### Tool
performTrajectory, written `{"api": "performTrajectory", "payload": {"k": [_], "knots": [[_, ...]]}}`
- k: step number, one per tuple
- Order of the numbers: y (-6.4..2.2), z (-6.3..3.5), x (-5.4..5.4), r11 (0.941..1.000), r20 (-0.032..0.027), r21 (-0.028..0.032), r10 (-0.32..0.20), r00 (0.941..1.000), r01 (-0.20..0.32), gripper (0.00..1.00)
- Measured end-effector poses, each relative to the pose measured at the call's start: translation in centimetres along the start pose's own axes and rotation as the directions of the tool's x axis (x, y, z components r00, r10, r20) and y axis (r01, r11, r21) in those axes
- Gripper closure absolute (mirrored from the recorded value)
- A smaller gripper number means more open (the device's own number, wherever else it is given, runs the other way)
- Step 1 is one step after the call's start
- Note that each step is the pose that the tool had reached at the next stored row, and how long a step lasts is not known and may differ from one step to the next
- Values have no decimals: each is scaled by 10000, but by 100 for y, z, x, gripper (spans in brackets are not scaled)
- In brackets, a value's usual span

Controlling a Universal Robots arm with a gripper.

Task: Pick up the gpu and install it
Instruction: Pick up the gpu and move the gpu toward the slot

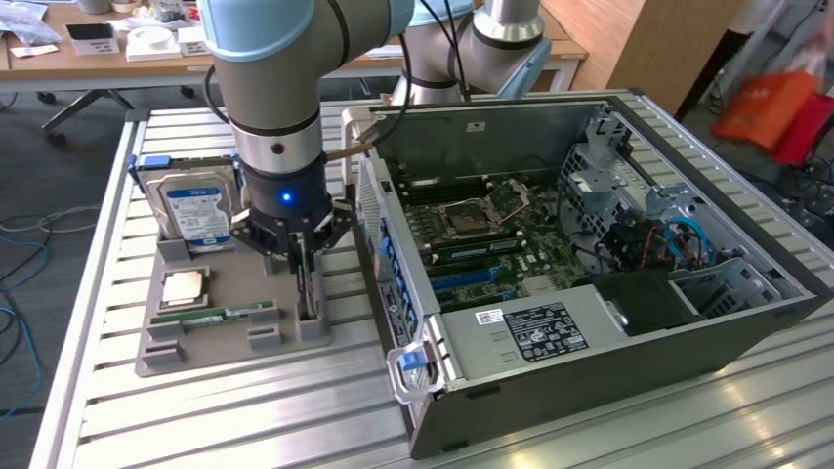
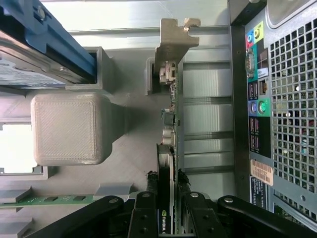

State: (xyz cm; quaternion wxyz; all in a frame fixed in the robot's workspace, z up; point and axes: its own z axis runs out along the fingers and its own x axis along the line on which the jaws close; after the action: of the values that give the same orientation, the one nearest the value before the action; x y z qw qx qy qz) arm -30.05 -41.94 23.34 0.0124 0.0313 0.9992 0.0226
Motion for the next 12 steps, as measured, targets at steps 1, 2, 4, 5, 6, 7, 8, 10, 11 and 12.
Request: {"api": "performTrajectory", "payload": {"k": [1, 2, 4, 5, 6, 7, 8, 10, 11, 12], "knots": [[0, 0, 0, 9999, -7, -3, -131, 9999, 131, 74], [0, 0, 0, 9996, -14, -7, -281, 9996, 281, 74], [0, 1, 0, 9986, -25, -14, -532, 9986, 532, 74], [0, 1, 0, 9985, -26, -14, -544, 9985, 544, 74], [0, 1, 0, 9985, -26, -14, -545, 9985, 545, 74], [0, 1, 0, 9985, -26, -15, -550, 9985, 550, 74], [0, 1, 0, 9985, -26, -15, -553, 9985, 553, 74], [0, 1, 0, 9985, -26, -15, -555, 9985, 555, 74], [0, 1, 0, 9985, -26, -15, -555, 9985, 555, 74], [0, 0, 0, 9985, -24, -16, -556, 9984, 556, 74]]}}
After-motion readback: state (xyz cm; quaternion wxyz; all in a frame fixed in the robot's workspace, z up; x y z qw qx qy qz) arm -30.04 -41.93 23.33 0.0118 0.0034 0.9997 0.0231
